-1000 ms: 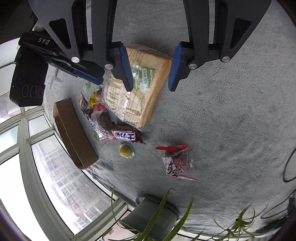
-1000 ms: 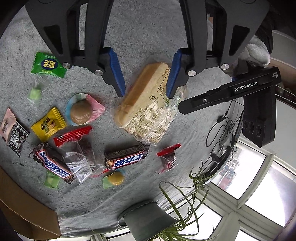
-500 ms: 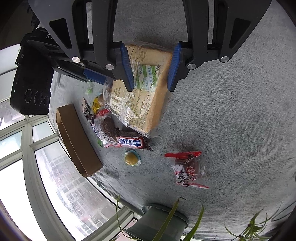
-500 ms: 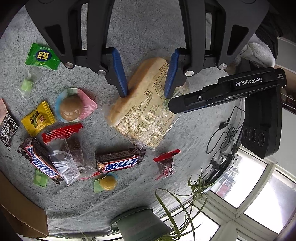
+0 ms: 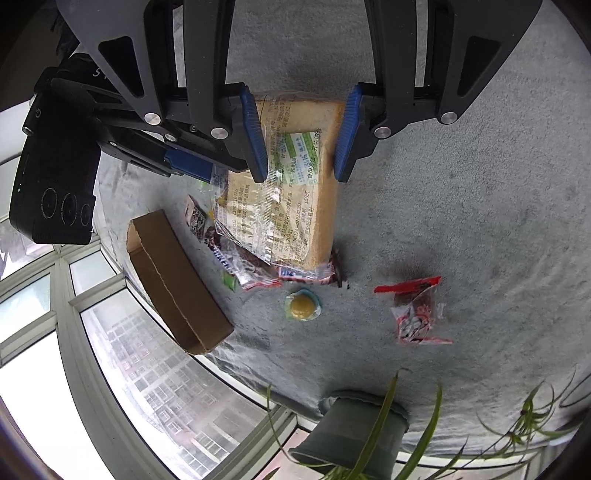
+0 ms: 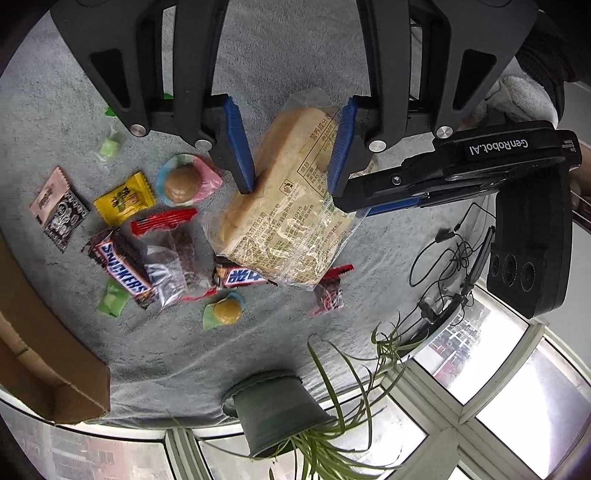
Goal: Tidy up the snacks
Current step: 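Carry the bread loaf into the cardboard box and open the left gripper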
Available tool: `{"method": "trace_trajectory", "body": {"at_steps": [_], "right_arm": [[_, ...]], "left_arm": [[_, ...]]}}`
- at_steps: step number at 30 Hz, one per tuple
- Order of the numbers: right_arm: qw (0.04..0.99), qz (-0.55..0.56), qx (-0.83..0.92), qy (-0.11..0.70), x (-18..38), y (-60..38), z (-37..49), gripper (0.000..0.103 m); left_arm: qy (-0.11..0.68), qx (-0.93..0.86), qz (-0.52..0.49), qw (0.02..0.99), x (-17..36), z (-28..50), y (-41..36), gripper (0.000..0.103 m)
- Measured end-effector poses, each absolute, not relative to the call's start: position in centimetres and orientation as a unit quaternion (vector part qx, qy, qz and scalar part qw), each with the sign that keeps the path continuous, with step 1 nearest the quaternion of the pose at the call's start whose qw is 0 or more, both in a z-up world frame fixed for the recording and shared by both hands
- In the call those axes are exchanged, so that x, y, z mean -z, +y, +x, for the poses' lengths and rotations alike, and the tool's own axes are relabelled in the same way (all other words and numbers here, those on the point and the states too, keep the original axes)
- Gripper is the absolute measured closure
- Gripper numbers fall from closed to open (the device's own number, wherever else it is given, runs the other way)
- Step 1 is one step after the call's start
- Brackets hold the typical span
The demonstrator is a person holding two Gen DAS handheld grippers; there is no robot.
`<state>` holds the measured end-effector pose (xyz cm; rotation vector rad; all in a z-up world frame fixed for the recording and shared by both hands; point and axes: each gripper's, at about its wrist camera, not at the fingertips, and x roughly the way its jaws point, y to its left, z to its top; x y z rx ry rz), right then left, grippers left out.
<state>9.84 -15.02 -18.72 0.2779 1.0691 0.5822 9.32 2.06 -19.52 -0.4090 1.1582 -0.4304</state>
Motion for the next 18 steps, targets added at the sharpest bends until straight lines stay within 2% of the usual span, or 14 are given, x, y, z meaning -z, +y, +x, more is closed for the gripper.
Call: {"method": "trace_trajectory", "body": {"at_steps": [11,18], "right_arm": [[0.857,0.147,-0.218,0.443,14.4,-22.3,11.3,0.059],[0.875,0.158,-0.166,0.427,13.8,-27.5,12.7,0.059]], "left_arm": [[0.494,0.262,-0.153,0.815,14.4,12.8,-3.7,0.069],[0.486,0.306,-0.117,0.81,13.5,15.5,-9.5,0.069]]}}
